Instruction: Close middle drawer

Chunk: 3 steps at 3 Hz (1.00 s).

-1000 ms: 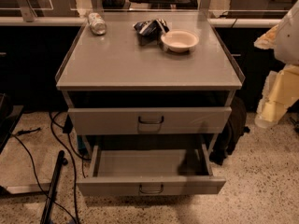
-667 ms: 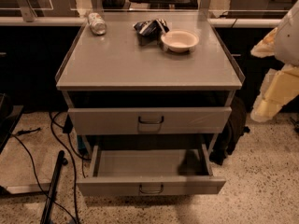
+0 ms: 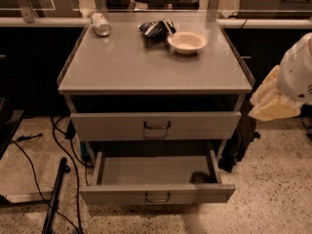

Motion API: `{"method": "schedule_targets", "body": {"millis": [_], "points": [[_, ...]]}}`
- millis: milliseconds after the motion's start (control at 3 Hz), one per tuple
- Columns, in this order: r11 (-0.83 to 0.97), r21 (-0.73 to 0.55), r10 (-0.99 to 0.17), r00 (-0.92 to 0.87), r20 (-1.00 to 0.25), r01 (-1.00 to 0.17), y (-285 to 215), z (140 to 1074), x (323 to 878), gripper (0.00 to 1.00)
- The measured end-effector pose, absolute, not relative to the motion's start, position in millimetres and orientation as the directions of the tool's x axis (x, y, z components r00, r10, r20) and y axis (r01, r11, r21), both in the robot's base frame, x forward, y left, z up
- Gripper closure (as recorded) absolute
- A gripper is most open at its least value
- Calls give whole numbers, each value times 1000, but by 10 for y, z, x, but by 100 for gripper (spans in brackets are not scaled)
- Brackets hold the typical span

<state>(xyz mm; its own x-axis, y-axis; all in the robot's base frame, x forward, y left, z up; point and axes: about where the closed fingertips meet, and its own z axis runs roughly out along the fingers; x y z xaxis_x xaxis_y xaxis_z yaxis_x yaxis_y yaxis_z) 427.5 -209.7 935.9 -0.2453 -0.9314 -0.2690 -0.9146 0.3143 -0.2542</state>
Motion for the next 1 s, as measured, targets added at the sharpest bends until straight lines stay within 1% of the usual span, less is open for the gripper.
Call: {"method": "schedule_targets", "body": {"millis": [333,667,1000], "points": [[332,-236,-909,-243,-337,-913,-1965,8848,4238,89],[350,-267,-902,-245,-357,-898,-1950,8745,4321,100],[350,-268,-902,-245,-357,-898,-1949,8750,4323,100]]}}
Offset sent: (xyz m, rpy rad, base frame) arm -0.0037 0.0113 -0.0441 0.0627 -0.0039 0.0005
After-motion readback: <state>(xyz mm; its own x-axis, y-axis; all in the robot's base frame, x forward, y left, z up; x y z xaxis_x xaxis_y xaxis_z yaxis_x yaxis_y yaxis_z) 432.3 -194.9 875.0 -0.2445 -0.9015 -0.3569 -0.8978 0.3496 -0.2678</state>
